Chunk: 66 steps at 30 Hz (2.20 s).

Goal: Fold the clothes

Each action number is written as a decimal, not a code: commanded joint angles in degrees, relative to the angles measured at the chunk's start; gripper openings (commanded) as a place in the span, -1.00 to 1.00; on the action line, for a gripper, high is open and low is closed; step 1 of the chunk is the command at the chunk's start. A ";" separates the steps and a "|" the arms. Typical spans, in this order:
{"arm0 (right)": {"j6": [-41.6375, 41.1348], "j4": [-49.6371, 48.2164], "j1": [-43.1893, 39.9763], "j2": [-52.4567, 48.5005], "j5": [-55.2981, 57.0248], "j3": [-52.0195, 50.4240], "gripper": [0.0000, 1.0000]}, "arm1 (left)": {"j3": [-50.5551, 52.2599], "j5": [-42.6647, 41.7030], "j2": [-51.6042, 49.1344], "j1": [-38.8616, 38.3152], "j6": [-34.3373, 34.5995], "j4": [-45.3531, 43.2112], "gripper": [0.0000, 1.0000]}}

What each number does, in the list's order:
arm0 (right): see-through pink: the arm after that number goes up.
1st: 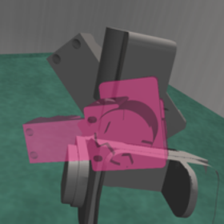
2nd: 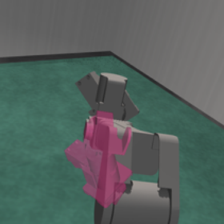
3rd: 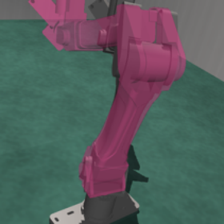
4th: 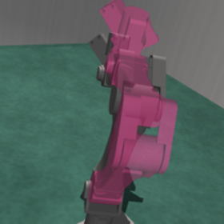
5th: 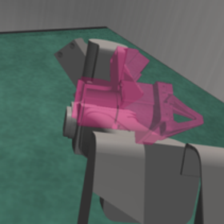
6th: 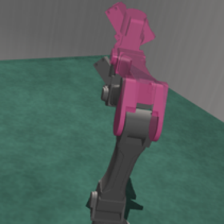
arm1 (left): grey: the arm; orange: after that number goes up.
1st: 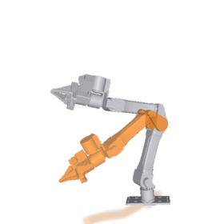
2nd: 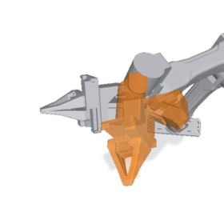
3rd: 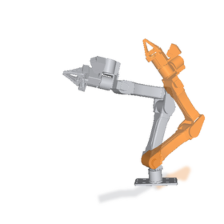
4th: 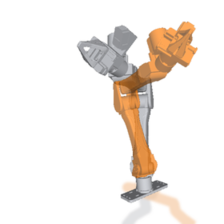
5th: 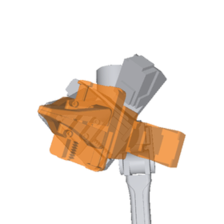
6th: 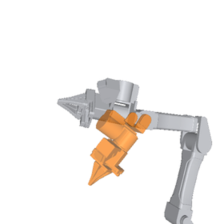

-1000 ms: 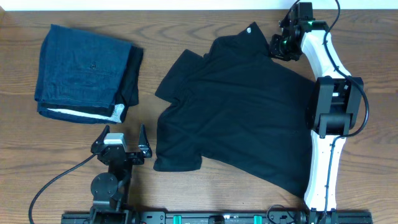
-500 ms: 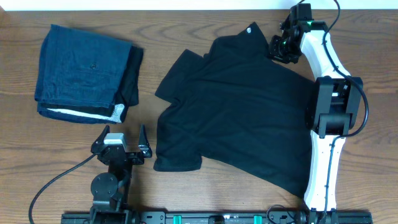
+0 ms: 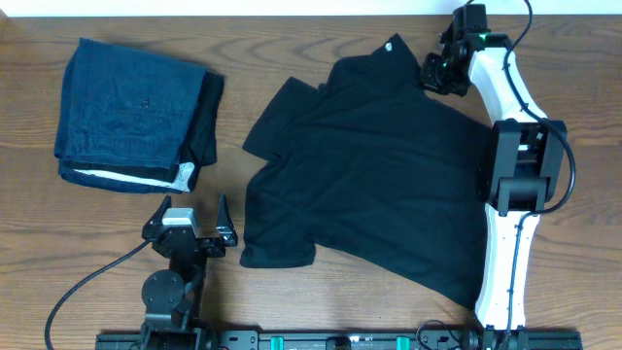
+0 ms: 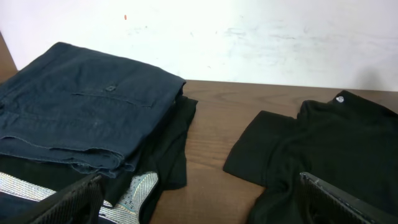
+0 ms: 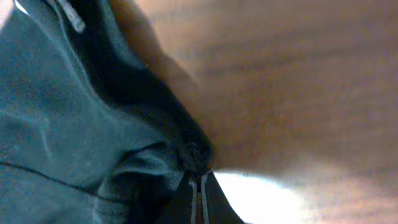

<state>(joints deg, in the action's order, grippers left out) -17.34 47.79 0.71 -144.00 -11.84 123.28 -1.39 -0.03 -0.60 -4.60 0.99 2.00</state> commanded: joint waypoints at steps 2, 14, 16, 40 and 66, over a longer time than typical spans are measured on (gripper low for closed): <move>2.89 -3.80 -0.35 -0.50 1.51 -0.37 -0.98 | 1.16 0.50 0.37 0.02 -0.98 2.08 0.96; 5.66 -12.66 -0.83 -0.52 1.84 -0.37 -0.97 | 1.16 0.50 0.37 0.02 -0.98 2.08 0.96; 5.66 -13.46 -0.63 -0.52 3.76 -0.37 -0.97 | 1.16 0.50 0.37 0.02 -0.98 2.08 0.96; 8.22 15.67 -4.66 21.97 10.97 0.96 0.31 | 1.16 0.50 0.37 0.02 -0.98 2.08 0.96; 1.25 39.50 -11.13 25.49 20.44 -12.31 -0.97 | -30.49 -17.57 -15.63 0.02 2.69 22.03 0.96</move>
<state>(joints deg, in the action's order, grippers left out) -13.30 88.38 -8.75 -118.13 5.72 114.37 -22.39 -15.14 -10.22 -4.60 2.39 19.77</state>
